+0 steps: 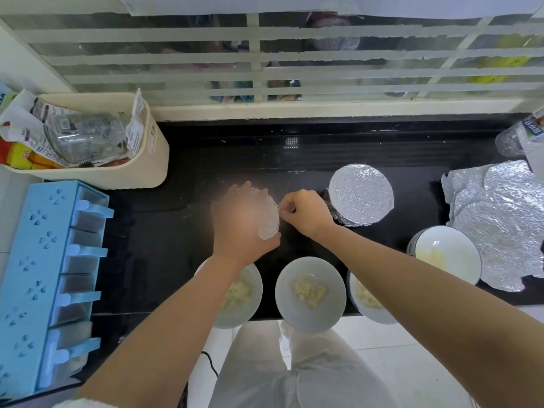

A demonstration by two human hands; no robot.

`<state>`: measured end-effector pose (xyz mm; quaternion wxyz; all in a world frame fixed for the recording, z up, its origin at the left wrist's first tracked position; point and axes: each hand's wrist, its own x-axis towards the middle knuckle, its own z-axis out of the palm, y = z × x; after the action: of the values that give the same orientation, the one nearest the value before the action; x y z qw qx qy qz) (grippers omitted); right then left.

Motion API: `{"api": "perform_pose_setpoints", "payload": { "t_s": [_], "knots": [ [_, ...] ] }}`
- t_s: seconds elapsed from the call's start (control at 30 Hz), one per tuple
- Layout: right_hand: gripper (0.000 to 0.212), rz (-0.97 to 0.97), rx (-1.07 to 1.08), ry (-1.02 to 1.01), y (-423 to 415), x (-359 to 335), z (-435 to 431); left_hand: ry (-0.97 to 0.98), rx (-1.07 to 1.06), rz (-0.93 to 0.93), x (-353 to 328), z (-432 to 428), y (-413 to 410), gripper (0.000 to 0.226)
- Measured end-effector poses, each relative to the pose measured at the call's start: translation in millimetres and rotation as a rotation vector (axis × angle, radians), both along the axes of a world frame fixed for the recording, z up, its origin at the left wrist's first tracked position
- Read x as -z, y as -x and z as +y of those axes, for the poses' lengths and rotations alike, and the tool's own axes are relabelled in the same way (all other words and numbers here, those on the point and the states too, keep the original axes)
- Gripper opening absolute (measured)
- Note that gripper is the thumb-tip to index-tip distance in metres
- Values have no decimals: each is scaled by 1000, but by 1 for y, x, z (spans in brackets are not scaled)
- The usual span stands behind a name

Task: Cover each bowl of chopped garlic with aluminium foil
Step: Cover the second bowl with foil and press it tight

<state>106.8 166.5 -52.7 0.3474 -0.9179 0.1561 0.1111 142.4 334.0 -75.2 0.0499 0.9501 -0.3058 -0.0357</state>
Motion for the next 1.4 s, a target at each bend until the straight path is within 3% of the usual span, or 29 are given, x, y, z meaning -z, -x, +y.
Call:
{"api": "perform_pose_setpoints", "payload": {
  "t_s": [0.17, 0.4, 1.0, 1.2, 1.4],
  "knots": [
    [7, 11, 40, 49, 1, -1, 4, 3, -6, 3, -1, 0, 0, 88],
    [4, 20, 158, -34, 2, 4, 9, -6, -9, 2, -2, -1, 1, 87],
    [20, 112, 382, -639, 19, 5, 4, 5, 5, -10, -2, -1, 0, 85],
    [8, 8, 455, -514, 16, 6, 13, -7, 2, 1, -3, -1, 1, 86],
    [18, -13, 341, -324, 13, -1, 15, -5, 5, -2, -2, -1, 1, 85]
  ]
}}
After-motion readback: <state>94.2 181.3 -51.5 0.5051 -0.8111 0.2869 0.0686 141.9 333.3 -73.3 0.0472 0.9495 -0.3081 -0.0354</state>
